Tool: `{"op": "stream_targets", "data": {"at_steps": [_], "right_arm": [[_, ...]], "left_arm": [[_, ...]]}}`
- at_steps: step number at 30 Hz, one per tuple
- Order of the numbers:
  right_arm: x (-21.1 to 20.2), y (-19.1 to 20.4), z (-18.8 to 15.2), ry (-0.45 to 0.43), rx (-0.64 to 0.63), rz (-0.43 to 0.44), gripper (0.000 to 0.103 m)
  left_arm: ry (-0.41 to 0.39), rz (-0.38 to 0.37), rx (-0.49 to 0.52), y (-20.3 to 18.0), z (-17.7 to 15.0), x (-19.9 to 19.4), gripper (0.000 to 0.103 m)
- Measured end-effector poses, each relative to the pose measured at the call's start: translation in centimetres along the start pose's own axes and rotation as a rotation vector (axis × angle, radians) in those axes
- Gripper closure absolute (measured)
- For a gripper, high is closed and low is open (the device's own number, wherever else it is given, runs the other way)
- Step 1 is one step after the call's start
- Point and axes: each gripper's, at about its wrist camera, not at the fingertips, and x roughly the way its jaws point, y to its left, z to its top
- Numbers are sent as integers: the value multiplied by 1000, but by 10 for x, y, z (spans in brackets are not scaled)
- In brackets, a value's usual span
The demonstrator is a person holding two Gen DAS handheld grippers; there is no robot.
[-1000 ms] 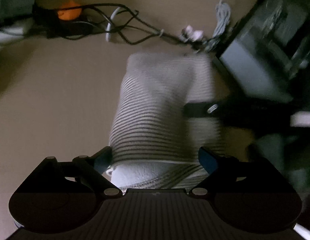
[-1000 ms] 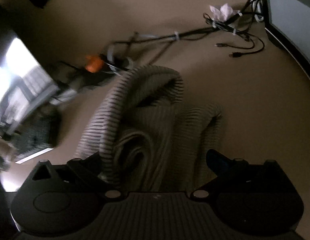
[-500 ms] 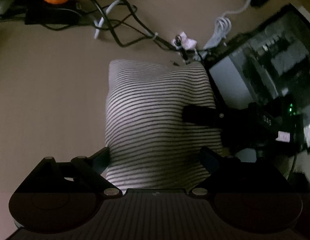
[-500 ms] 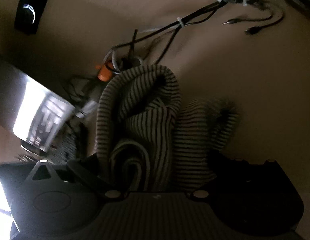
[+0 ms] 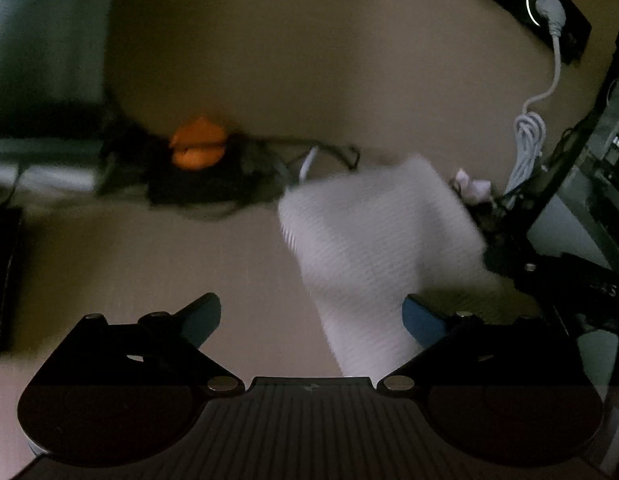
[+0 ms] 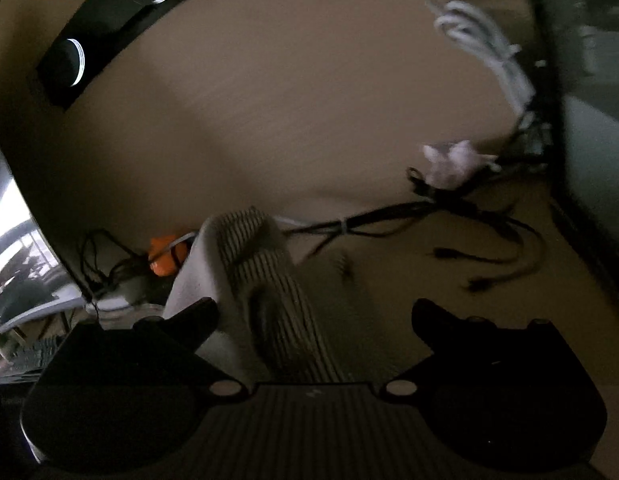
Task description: Fold clothes
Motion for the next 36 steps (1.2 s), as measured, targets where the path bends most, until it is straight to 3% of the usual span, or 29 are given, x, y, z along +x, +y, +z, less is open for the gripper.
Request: {"op": "stream_targets", "data": {"at_steps": [3, 7, 11, 16, 22, 27, 31, 36], "right_arm": [[-27, -4, -20, -50, -74, -83, 0], [-27, -24, -23, -34, -31, -131, 0], [-5, -23, -11, 14, -34, -105, 0], [22, 10, -25, 119, -148, -64, 0], [39, 22, -41, 91, -222, -80, 0], [13, 10, -47, 67, -222, -70, 0], [-18, -7, -62, 79, -231, -73, 0], [-46, -19, -97, 49, -262, -171, 0]], "left_arm": [[34, -23, -36, -4, -27, -13, 1], [139, -46, 82, -29, -47, -1, 1], [124, 72, 163, -26, -38, 10, 1], [102, 214, 227, -1, -16, 16, 0], [64, 202, 125, 15, -25, 6, 0], [72, 211, -1, 13, -48, -6, 0], [50, 185, 15, -6, -70, -22, 0], [19, 185, 72, -22, -89, -25, 0]]}}
